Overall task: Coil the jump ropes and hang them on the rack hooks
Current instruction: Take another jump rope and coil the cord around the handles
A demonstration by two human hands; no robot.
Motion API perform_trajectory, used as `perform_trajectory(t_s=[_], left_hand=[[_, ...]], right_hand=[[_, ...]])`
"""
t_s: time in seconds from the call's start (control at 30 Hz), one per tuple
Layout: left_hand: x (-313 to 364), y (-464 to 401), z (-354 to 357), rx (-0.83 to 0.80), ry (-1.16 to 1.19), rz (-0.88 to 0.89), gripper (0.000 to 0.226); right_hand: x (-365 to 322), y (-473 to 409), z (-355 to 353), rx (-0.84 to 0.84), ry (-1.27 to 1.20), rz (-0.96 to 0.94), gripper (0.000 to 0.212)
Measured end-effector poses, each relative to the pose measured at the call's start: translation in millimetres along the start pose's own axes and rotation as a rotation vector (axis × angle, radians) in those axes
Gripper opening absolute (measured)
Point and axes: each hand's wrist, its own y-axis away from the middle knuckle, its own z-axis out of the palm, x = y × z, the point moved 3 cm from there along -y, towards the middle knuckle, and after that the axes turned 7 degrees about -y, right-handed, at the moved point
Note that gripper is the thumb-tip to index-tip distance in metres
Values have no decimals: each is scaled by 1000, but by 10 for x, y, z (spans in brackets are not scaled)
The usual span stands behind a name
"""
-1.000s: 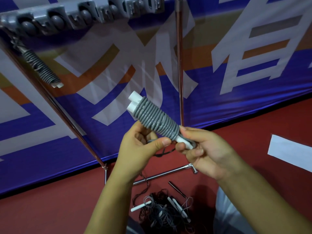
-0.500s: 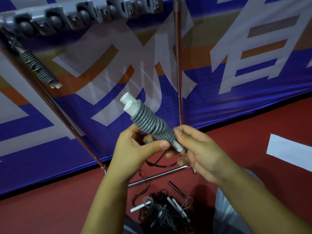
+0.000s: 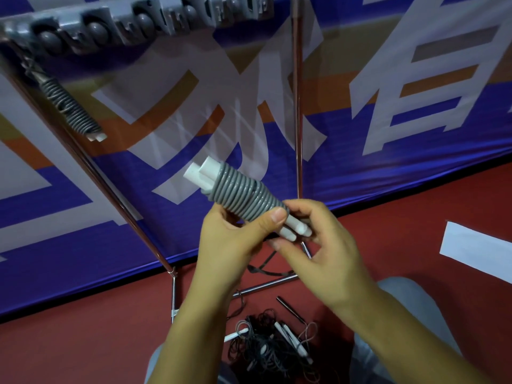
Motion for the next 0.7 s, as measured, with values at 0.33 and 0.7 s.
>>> perform_trajectory(t_s=[0.33,0.7], left_hand=[[52,30,70,114,-9,-13,37],[-18,24,4,-184,64,-164,16]], right_hand=[[-22,27,60,168,68,-148,38],[102,40,-59,243,68,-229,34]])
